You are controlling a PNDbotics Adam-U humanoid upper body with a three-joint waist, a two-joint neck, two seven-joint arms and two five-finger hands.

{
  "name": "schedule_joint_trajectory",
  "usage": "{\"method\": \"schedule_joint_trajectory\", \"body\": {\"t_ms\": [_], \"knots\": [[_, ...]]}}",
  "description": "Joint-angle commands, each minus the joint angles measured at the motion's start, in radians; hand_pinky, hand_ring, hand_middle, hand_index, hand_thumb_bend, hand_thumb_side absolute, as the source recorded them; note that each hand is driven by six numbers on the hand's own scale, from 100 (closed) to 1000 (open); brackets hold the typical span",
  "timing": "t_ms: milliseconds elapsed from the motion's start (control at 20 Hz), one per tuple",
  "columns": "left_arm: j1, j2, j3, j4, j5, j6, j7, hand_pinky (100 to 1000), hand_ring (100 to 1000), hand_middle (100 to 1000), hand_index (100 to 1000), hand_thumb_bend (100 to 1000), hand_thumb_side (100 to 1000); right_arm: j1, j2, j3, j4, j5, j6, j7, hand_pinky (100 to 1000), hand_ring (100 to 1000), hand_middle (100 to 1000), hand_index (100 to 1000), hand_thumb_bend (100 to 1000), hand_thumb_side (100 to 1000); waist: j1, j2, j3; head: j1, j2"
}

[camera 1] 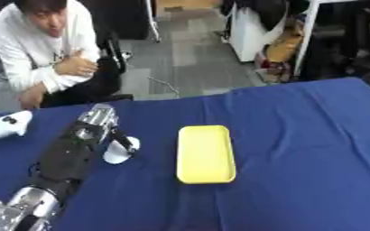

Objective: Pick up objects on the table and place them in the box.

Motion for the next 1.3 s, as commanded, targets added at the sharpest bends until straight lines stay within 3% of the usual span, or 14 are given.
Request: {"method": "schedule_joint_trajectory", "body": {"t_ms": [50, 1300], "knots": [[-0.023, 0.021, 0.007, -0.006, -0.005, 0.007, 0.001, 584, 233, 230, 809, 627, 790, -0.023, -0.006, -0.005, -0.016, -0.002, -0.002, 0.000, 372, 587, 642, 827, 100, 869, -0.003, -0.011, 0.000, 0.013, 0.000], [-0.013, 0.021, 0.023, 0.025, 0.086, 0.051, 0.012, 542, 205, 196, 792, 569, 780, -0.023, -0.005, -0.006, -0.016, -0.002, -0.002, 0.000, 372, 587, 642, 827, 100, 869, -0.005, -0.010, 0.001, 0.017, 0.005]]}}
